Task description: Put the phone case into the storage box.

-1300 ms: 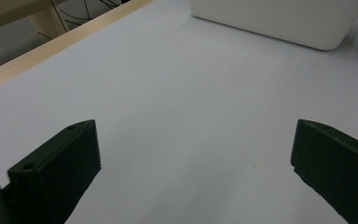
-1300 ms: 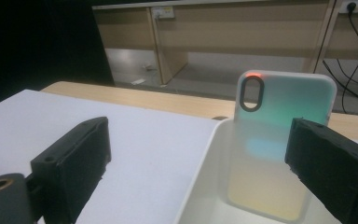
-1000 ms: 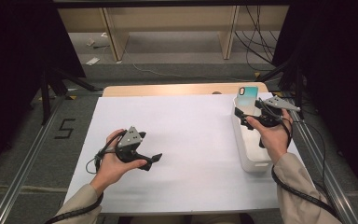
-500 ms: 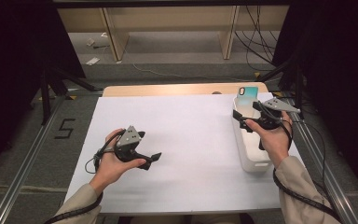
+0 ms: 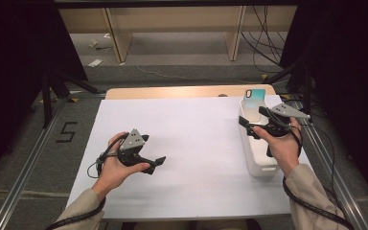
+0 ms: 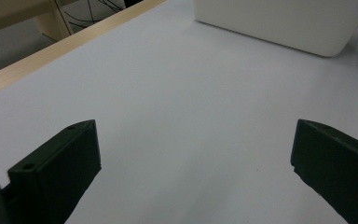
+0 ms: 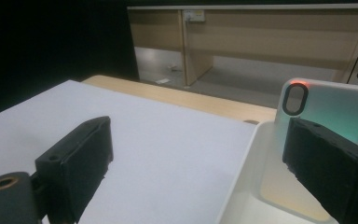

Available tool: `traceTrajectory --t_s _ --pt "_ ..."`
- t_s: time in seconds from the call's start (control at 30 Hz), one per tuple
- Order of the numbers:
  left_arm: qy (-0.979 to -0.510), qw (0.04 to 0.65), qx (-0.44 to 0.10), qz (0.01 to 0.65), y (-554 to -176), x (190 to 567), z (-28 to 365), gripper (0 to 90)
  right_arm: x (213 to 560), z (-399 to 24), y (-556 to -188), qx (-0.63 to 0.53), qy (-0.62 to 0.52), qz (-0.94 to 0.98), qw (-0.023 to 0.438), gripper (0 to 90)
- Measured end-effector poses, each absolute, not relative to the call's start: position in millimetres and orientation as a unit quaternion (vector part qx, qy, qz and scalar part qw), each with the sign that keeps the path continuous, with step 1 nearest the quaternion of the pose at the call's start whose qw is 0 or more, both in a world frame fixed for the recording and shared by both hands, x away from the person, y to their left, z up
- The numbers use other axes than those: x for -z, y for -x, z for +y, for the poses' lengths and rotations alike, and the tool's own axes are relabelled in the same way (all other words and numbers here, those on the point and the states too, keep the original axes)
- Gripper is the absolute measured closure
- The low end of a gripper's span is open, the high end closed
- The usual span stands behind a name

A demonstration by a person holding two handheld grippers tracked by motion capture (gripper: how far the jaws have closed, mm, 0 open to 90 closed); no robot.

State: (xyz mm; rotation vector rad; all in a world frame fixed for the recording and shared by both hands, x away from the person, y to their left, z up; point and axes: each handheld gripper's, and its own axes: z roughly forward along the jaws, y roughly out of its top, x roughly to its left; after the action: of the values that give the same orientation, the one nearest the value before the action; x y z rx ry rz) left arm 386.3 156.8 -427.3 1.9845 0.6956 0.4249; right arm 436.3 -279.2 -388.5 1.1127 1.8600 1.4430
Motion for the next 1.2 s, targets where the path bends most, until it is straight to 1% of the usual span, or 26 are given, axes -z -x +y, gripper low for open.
traceTrajectory --t_s 0.77,1.2 --pt "-0.811 0.48 -0.175 0.285 -386 425 158 0.9 385 -276 -422 -0.539 -0.395 0.697 0.259 10.2" --pt "-0.81 0.481 -0.175 0.286 -386 425 158 0.9 389 -272 -416 -0.539 -0.378 0.708 0.254 10.6"
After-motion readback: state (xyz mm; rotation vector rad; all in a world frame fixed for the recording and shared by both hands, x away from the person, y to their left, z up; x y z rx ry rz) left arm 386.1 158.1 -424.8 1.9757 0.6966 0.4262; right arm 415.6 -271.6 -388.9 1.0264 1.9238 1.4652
